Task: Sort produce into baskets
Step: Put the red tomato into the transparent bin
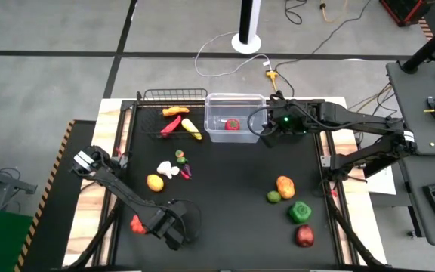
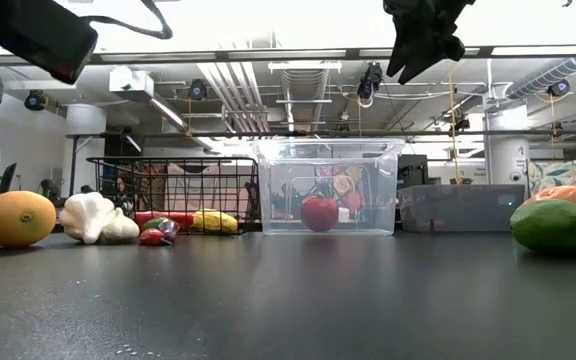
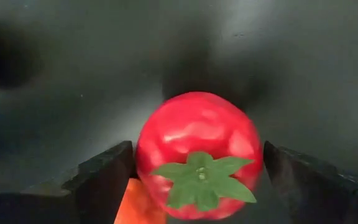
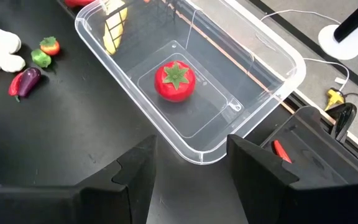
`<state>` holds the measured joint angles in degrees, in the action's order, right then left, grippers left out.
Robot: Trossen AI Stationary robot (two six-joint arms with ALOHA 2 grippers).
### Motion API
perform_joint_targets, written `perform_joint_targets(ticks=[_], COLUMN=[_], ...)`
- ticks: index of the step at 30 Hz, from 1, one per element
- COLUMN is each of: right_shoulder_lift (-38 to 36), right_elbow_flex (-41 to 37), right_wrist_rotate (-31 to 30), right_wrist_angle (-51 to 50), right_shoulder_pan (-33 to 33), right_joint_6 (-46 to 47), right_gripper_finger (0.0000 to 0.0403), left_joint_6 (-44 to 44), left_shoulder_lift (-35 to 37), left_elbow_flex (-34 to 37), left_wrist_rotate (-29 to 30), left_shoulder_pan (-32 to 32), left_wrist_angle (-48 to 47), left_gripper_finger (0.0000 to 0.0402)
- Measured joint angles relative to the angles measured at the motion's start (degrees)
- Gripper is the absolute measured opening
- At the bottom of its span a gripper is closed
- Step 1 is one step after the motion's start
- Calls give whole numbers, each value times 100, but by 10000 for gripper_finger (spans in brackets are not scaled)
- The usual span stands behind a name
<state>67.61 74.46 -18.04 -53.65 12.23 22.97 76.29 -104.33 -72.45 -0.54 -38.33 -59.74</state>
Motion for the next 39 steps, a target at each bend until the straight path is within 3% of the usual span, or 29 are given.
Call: perform_joint_targets(ticks=[13,18,23,27,33,36,39], right_shoulder_lift=[0,0,0,0,-2,-2,-4], right_elbow_flex=[0,0,0,0,0,-2,-1], right_wrist_rotate=[0,-2,2,1,2,0,0], right_wrist_angle=[-1,-2,2,28,22,20,17], right_shoulder_pan=[0,-48,-309,-517,-703,-737,-737], right_joint_6=[1,-49,-138,-183,-220,-286,-349], right_gripper_finger=[185,185,185,185,185,185,185], left_joint_6=[-175,-530,-1089,-1811,-3479,-4645,-6016], left_shoulder_lift=[43,97,124,199,551,688,809], left_elbow_flex=[27,-291,-837,-1259,-1686,-1891,-2054], left_wrist_rotate=[-4,253,772,1598,2985,3546,3648], left_shoulder_pan=[-4,-4,236,601,1426,1933,2487], left_wrist_angle=[148,-564,-1897,-2468,-2412,-2025,-1184], left_gripper_finger=[281,278,276,275,275,275,275])
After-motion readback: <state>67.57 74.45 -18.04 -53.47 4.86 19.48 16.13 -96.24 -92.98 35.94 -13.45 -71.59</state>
